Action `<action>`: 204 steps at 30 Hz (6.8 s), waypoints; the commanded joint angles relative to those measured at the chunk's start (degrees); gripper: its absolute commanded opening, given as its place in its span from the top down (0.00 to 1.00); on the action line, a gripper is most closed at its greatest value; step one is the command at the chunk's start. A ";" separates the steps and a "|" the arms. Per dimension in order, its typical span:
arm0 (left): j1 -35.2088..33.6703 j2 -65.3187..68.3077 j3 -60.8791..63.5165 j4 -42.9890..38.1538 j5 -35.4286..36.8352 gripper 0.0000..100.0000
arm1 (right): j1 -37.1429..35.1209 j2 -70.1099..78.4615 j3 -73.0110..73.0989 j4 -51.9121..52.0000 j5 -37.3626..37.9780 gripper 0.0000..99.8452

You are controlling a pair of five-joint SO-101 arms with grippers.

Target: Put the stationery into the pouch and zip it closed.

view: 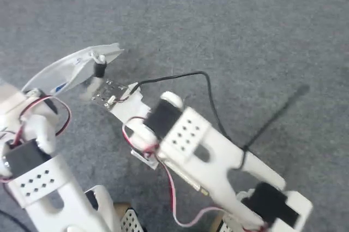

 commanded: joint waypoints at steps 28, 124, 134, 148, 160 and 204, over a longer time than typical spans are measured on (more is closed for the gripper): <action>15.56 0.09 -1.19 -1.41 0.44 0.99 | -0.57 -27.30 -0.53 -29.05 -0.88 0.99; 18.37 0.18 2.33 -2.73 -1.32 0.99 | 6.99 3.74 58.73 -163.21 23.56 0.86; 18.11 0.18 2.59 -2.64 -1.23 0.99 | 7.08 2.15 58.81 -156.79 23.47 0.87; 18.11 0.18 2.59 -2.64 -1.23 0.99 | 10.68 -22.81 58.81 -115.03 7.38 0.87; 18.02 0.18 2.59 -2.64 -1.23 0.99 | 10.68 -39.69 58.73 -83.12 -0.62 0.87; -0.26 0.18 2.07 -5.10 1.58 0.99 | 5.05 -17.63 52.31 -70.64 -0.88 0.87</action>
